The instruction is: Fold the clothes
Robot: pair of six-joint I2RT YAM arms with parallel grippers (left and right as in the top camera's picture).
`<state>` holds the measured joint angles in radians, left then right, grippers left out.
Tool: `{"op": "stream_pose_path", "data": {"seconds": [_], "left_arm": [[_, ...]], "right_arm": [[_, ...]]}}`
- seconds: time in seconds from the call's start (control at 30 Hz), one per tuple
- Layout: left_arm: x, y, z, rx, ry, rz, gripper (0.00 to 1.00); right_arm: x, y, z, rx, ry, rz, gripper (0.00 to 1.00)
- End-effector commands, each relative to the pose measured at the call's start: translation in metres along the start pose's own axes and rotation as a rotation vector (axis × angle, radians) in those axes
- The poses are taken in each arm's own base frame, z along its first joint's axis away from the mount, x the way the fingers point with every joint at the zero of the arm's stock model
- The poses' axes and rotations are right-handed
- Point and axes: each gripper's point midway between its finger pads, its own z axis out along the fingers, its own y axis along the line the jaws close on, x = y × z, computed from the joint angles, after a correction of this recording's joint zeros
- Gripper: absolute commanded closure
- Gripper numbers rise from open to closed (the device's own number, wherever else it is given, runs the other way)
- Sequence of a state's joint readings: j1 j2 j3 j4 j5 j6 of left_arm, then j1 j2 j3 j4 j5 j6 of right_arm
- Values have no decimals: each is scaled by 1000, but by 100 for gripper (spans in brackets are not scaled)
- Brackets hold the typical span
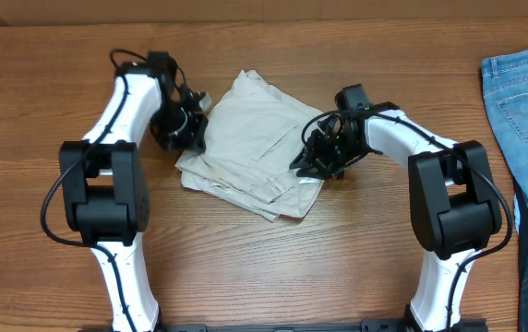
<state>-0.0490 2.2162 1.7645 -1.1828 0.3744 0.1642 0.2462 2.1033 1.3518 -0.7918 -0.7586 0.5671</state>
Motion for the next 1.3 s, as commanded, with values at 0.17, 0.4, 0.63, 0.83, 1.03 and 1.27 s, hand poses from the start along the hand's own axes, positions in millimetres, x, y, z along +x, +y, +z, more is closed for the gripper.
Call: {"op": "stream_pose_path", "data": {"seconds": [0.17,0.4,0.63,0.83,1.03,1.27], "left_arm": [[-64,-68,-74,66,-245,240,96],[-101,-115,-49,75,-352,392,96],[-104,-125,16,96,-265,416,96],[-98,-101,50,94,-188,358,96],[-111,-53,61,17,-207,308,96],[-142,-20,23,-38,-331,259,96]], "right_arm": [[-20,38,-39,2,-119,-115,60],[-10,39,-30,20,-88,-124,56],[-1,30,-19,114,-87,-137,56],[3,20,-20,161,-78,-111,57],[5,18,-20,168,-70,-102,59],[7,18,-19,175,-68,-103,61]]}}
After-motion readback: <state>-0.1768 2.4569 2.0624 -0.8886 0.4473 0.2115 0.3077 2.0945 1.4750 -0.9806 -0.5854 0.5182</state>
